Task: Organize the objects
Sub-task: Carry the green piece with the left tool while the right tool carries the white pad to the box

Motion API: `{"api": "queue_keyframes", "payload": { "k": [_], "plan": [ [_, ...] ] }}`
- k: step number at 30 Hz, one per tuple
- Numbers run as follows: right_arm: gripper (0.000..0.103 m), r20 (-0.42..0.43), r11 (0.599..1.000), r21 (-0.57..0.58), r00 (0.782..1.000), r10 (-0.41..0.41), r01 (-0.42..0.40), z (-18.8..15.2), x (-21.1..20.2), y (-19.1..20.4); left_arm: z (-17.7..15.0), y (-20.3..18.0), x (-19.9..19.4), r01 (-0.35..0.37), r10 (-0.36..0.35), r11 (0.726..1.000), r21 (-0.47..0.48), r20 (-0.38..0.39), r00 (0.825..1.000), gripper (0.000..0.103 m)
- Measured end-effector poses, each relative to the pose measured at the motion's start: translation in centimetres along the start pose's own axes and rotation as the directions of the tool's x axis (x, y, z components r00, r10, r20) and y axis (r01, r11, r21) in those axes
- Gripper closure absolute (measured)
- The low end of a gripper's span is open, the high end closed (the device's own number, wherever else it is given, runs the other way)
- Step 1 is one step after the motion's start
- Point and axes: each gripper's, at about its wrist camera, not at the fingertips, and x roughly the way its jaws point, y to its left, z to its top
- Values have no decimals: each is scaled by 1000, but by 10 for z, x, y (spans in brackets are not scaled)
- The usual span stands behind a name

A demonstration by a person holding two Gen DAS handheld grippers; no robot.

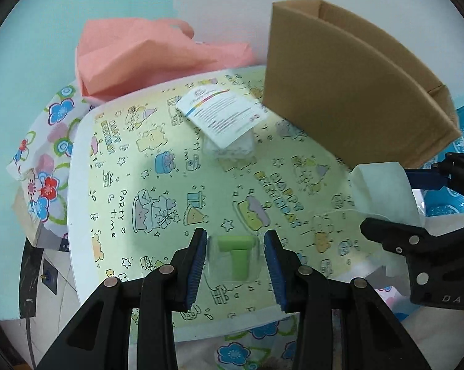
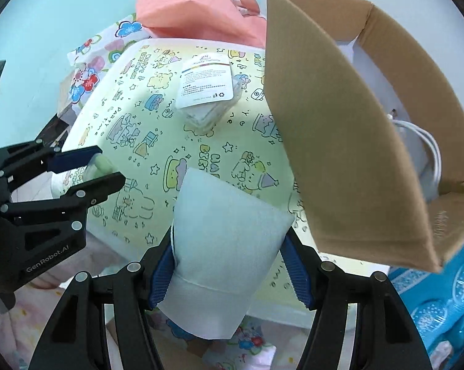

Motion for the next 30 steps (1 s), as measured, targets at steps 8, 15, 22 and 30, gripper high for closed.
{"api": "queue_keyframes", "payload": {
  "k": [8, 15, 22, 30],
  "plan": [
    [36, 38, 1000, -19, 999, -7, 7, -3, -34, -6, 11, -28, -28, 14, -17, 998, 55, 43, 999, 64],
    [36, 58, 999, -29, 998, -13, 14, -3, -55, -17, 27, -53, -52, 3, -13, 994, 113, 82, 997, 64],
    [36, 86, 1000, -26, 996, 7, -4, 3, -76, -28, 49, -69, -65, -12, -4, 988, 157, 102, 995, 64],
    [36, 118, 999, -38, 993, -19, 24, 17, -94, -45, 79, -83, -77, -2, -20, 982, 187, 117, 993, 64]
  ]
}}
